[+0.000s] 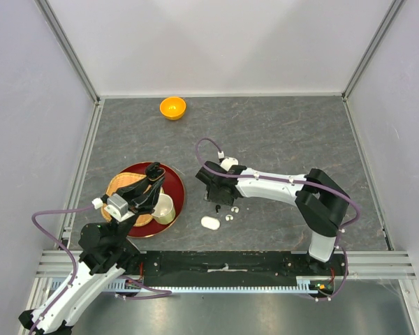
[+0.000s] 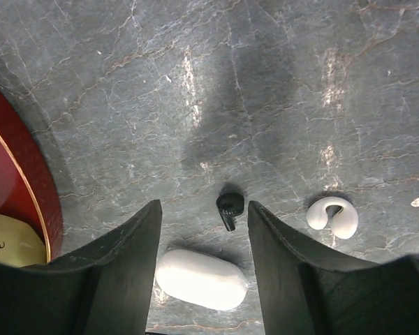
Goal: Insert the wireless bluetooth earbuds into the charging case
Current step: Pick up the earbud from the center of the board.
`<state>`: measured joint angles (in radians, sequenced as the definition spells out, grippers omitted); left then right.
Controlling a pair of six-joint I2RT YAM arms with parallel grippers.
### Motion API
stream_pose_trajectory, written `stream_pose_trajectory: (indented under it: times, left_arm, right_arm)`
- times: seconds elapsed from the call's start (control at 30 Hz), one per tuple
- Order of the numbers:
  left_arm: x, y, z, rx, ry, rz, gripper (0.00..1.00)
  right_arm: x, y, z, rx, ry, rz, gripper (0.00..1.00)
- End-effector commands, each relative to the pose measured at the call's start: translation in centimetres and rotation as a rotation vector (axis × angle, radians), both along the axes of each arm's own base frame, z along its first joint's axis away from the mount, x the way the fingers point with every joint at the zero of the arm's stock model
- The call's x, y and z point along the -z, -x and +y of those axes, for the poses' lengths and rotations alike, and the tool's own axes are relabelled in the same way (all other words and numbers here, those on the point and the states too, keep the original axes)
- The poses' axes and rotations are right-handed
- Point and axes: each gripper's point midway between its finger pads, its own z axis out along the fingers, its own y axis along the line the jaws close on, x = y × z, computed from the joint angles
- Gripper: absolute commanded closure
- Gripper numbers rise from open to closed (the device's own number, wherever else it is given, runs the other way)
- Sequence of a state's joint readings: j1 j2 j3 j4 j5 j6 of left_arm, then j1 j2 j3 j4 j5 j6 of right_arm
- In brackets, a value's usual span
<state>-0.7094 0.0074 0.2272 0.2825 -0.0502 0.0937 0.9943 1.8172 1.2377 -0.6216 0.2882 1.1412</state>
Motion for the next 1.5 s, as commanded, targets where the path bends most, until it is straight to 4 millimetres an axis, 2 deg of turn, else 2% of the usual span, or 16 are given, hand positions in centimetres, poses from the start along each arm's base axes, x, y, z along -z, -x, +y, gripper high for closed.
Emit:
stream_pose_trajectory:
  times: [0.0,0.3,1.1,1.47]
  left_arm:
    - [-2.5,1.4,1.2,0.007,0.085,-0.059,0.98]
    - [-2.8,1.5,1.3,0.007,0.085,-0.069,0.98]
    - [-2.8,1.6,1.1,0.019,0.094,-0.066,0.98]
    - [-2.7,1.5,1.1,0.015,0.091,-0.065,0.98]
  right_arm:
    - [0.0,0.0,0.6,0.046,-0.011,0.008,0.41]
    - [1.3,0.6,0.1,0.071,0.007,0.035,0.44]
    - [2.7,1.2,-0.3,0.061,0.037,0.068,0.48]
    - [3.2,1.3,-0.6,0.056,0.051,0.073,0.54]
